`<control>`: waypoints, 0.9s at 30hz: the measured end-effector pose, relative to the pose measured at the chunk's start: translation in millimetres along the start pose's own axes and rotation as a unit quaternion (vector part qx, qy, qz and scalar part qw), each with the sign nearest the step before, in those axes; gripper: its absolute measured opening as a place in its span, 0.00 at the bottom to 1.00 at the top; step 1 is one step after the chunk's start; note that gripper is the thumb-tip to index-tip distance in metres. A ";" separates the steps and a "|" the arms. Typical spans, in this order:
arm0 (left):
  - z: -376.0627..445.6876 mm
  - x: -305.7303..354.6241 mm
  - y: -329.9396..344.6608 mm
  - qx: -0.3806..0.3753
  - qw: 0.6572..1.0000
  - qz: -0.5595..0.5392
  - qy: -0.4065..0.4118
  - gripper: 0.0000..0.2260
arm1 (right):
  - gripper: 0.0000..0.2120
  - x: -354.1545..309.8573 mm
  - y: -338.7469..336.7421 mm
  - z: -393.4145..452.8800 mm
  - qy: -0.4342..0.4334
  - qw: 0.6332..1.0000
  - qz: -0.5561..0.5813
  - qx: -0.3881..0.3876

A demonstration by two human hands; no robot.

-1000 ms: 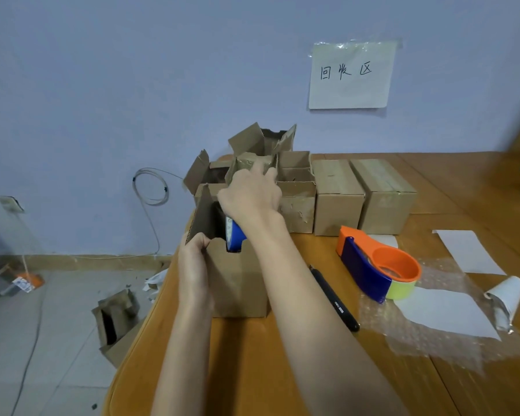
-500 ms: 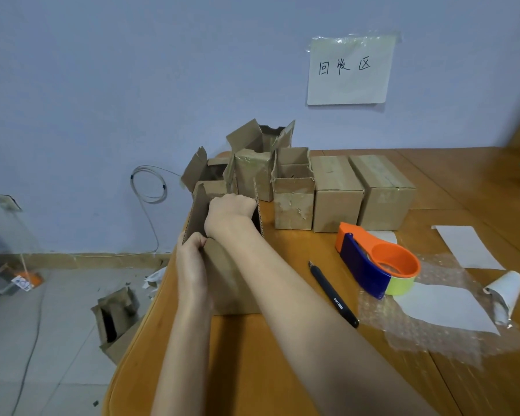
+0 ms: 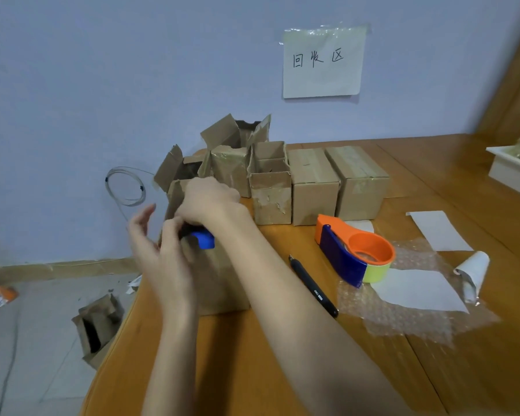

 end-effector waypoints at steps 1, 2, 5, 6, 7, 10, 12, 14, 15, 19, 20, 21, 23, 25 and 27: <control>-5.3 18.0 2.8 0.029 0.994 0.036 0.099 0.16 | 0.06 0.4 -9.7 -2.1 -0.016 0.999 0.047 0.012; -12.5 34.4 7.3 0.049 0.977 0.066 0.196 0.14 | 0.07 2.5 -18.8 -3.7 -0.032 0.993 0.108 0.015; -42.4 74.0 32.5 0.007 0.927 0.032 0.374 0.09 | 0.06 27.1 -49.8 -19.7 -0.071 0.950 0.303 0.017; -51.5 78.0 43.3 -0.035 0.922 0.002 0.386 0.07 | 0.05 44.7 -58.3 -25.4 -0.072 0.930 0.359 0.023; -61.3 79.9 55.1 -0.078 0.921 -0.021 0.382 0.06 | 0.05 66.5 -66.0 -33.1 -0.064 0.914 0.398 0.038; -92.2 66.6 88.9 -0.183 0.929 -0.033 0.319 0.05 | 0.07 152.3 -75.5 -51.6 0.023 0.907 0.392 0.153; -115.3 46.4 113.0 -0.277 0.923 -0.006 0.266 0.07 | 0.08 212.2 -75.9 -65.6 0.127 0.908 0.328 0.226; -142.8 25.4 137.1 -0.393 0.875 0.058 0.277 0.07 | 0.10 261.2 -71.5 -78.7 0.232 0.905 0.268 0.237; -157.5 17.1 147.5 -0.445 0.834 0.096 0.311 0.08 | 0.12 281.8 -67.2 -84.0 0.275 0.902 0.241 0.230; -199.4 0.5 175.0 -0.574 0.692 0.183 0.397 0.12 | 0.18 333.4 -40.3 -92.7 0.376 0.878 0.209 0.208; -203.3 -1.2 179.3 -0.585 0.669 0.205 0.410 0.12 | 0.19 339.7 -34.3 -92.5 0.386 0.873 0.216 0.207; -205.0 -2.5 182.5 -0.590 0.652 0.223 0.422 0.12 | 0.20 344.6 -29.0 -92.4 0.397 0.866 0.225 0.205; -203.7 -4.4 185.8 -0.582 0.641 0.240 0.440 0.08 | 0.21 351.9 -21.7 -92.6 0.417 0.857 0.231 0.195; -201.2 -7.3 185.6 -0.575 0.648 0.234 0.442 0.04 | 0.20 356.9 -18.0 -93.2 0.427 0.857 0.222 0.185; -199.1 -10.3 182.3 -0.571 0.657 0.224 0.439 0.02 | 0.19 359.1 -16.3 -93.1 0.440 0.854 0.212 0.181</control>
Point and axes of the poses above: each hand's wrist, its own z-axis towards the middle knuckle, its own y-axis out of the palm, x = y × z, the point moved 3 cm from there along z, towards the middle knuckle, and after that the axes turned 14 degrees about y, right-handed, at the moved point
